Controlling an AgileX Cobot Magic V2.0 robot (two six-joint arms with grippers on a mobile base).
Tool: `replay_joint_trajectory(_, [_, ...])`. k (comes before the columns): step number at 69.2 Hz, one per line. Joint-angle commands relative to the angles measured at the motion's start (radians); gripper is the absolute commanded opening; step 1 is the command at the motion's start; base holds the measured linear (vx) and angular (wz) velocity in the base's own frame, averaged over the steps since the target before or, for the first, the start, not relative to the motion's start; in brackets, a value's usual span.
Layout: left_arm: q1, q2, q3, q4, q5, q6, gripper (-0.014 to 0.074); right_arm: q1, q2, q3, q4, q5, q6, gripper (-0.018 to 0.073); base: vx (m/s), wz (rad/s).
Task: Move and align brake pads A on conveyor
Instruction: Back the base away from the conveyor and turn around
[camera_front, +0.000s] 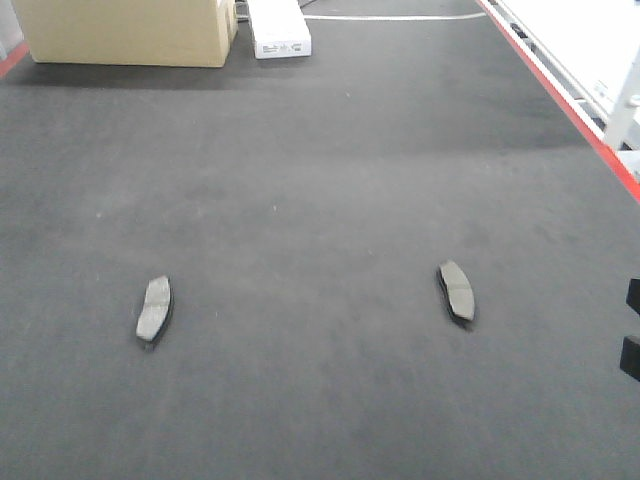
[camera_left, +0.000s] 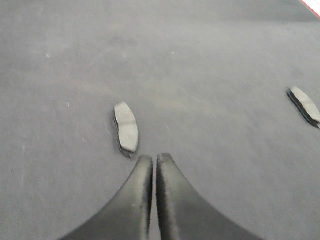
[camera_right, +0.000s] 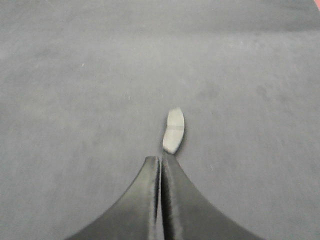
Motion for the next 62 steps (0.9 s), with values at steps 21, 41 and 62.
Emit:
replay_joint_trajectory(21, [-0.003,-0.002,-0.025,-0.009,-0.062,-0.001,-0.0006,0.001,-0.001,-0.025,-0.004,-0.072,-0.004,-0.0010,-0.24,-0.14])
replay_joint_trajectory(41, [-0.003,-0.002,-0.025,-0.009,-0.062,-0.001,-0.0006,0.001,-0.001,-0.025,-0.004,-0.072,-0.004,-0.0010,-0.24,-0.13])
replay_joint_trajectory(62, [-0.003,-0.002,-0.025,-0.009,-0.062,-0.001,-0.0006,0.001,-0.001,-0.025,-0.004,-0.072,-0.004,-0.0010,-0.25,-0.08])
